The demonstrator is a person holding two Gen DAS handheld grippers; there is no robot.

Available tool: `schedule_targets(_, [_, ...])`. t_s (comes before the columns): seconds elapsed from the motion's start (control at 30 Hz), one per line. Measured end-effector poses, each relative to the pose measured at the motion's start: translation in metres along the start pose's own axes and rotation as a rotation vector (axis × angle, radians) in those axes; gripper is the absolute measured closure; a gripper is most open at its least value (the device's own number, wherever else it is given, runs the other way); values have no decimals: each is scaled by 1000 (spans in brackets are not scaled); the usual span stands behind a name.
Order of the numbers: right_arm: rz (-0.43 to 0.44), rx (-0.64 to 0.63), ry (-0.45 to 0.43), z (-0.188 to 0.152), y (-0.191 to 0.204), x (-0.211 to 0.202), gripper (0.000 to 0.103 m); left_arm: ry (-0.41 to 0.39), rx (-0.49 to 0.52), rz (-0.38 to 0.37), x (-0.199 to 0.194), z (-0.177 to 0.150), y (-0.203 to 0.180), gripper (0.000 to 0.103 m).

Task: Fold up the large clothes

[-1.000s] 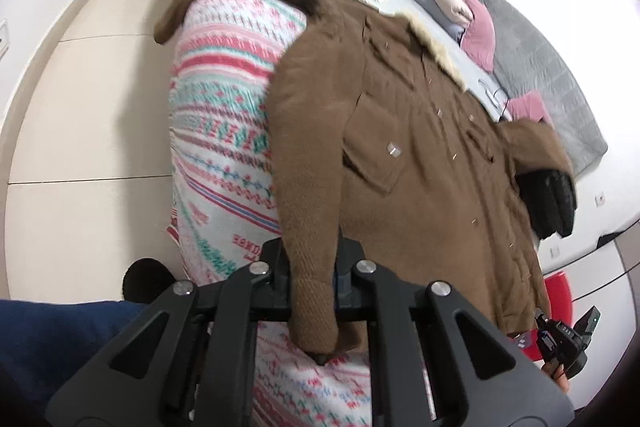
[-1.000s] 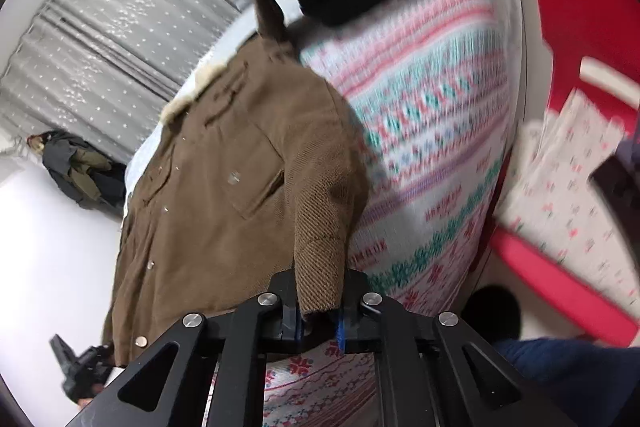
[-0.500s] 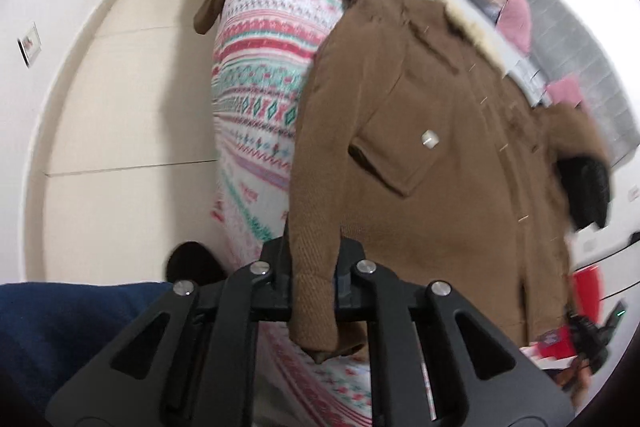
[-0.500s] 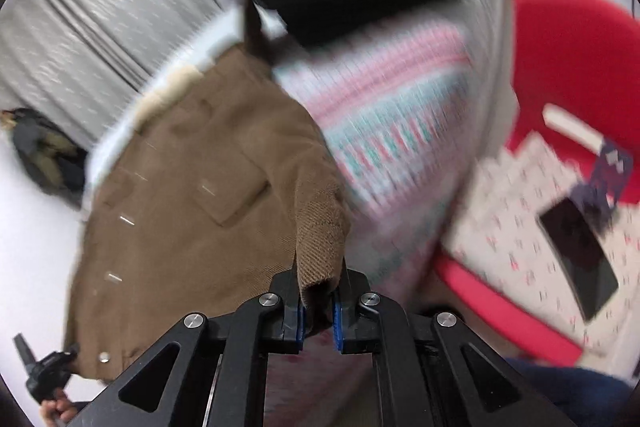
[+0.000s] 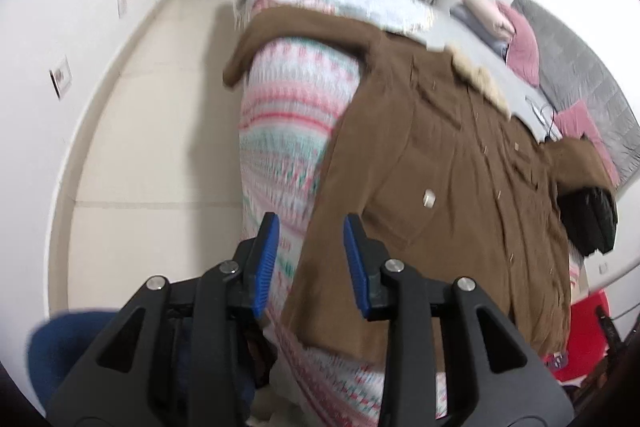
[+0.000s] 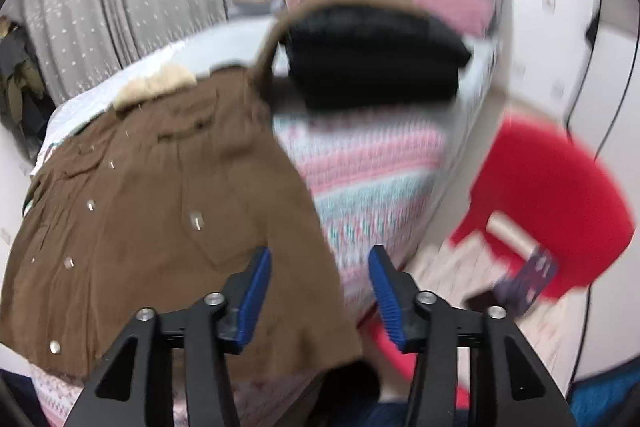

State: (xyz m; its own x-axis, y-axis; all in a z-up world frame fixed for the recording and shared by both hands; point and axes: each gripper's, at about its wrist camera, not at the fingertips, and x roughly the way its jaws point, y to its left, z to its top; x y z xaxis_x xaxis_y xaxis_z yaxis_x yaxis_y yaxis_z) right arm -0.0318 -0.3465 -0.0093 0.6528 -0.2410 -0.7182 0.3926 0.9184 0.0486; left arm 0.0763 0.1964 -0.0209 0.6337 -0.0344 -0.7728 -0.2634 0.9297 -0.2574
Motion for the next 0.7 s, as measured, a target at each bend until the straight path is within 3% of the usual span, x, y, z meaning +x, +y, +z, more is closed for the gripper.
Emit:
schedule_targets(0.1, [83,-89,-22,27,31,-1,47,-3,58,-68,5,30,-39,65])
schedule_targets(0.17, [192,-164,-19,46,62,10,45,3,116,-99,18,51,-75,57])
schedule_targets(0.2, [269,-221,-4,57,86,23,40,19,149,-108,28,59,-94,56])
schedule_targets(0.27, [304,-298,51,70,119,53,37,40,206,-123,48,70,-123,52])
schedule_targets(0.4, [348,-329,215,86,157,123,37,65,283,-34,108,89,-161,43])
schedule_targets(0.47, [344,-322,270,88,163,149,37,109,283,-12,141,94,-160,43])
schedule_targets(0.57, [262,-350,297,87,169,175,37,163,245,47,183,96,-143,43])
schedule_targets(0.63, [212,-338,340,85,157,192,37,201,223,86,200,97,-130,43])
schedule_targets(0.7, [172,-294,400,83,140,206,37,251,187,73,212,97,-119,43])
